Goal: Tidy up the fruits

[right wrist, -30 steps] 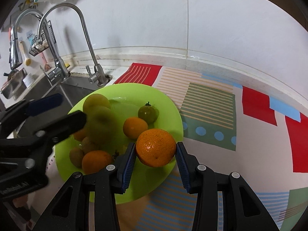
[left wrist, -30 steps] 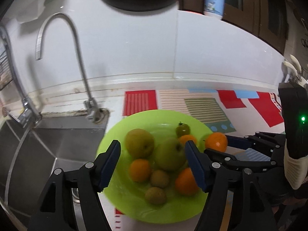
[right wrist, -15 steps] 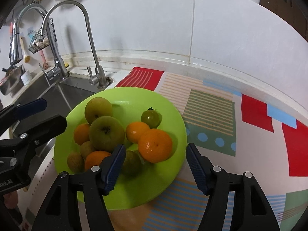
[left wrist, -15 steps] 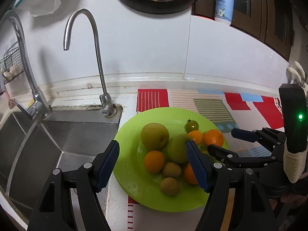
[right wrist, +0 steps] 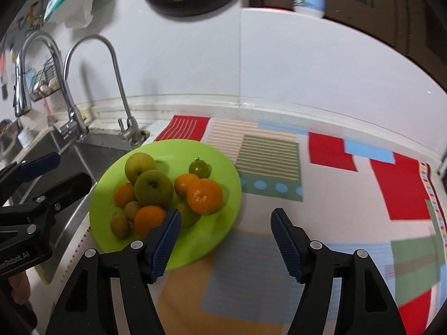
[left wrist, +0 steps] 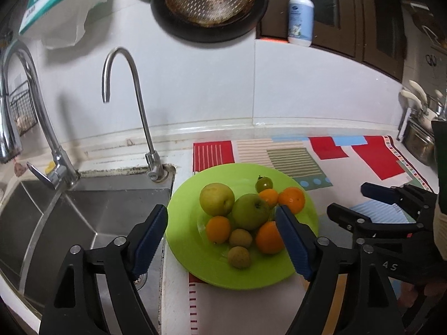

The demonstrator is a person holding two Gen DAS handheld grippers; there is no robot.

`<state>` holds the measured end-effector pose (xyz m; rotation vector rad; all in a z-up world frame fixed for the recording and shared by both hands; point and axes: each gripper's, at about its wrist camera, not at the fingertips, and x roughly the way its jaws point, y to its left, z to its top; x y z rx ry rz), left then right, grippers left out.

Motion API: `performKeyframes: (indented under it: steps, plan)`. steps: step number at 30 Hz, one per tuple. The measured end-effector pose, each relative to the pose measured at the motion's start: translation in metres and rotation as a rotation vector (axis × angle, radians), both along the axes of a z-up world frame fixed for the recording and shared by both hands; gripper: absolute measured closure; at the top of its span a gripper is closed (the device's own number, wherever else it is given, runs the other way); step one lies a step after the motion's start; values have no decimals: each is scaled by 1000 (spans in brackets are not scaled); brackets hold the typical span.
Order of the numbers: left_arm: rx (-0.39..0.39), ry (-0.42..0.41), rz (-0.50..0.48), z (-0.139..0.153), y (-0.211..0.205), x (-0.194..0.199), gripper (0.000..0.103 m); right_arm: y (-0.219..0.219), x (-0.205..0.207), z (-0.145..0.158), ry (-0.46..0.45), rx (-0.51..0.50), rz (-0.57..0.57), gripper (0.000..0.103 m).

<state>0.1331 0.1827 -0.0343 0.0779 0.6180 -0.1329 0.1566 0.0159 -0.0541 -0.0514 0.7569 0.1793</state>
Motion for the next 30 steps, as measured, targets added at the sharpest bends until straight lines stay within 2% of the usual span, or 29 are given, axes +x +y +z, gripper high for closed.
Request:
performKeyframes:
  steps: [10,19,30]
  plan:
    - [10,-61,-26,18,-20,-46,15,-22,-57,28,-92,10,-105,20]
    - [4,-102,-10,29,-49,-109,4,-61,-127,48,-131,28,-154,17]
    - [-10,-111,-9,39,-74,-193,1,-88,-219,71,-189,-2,-167,14]
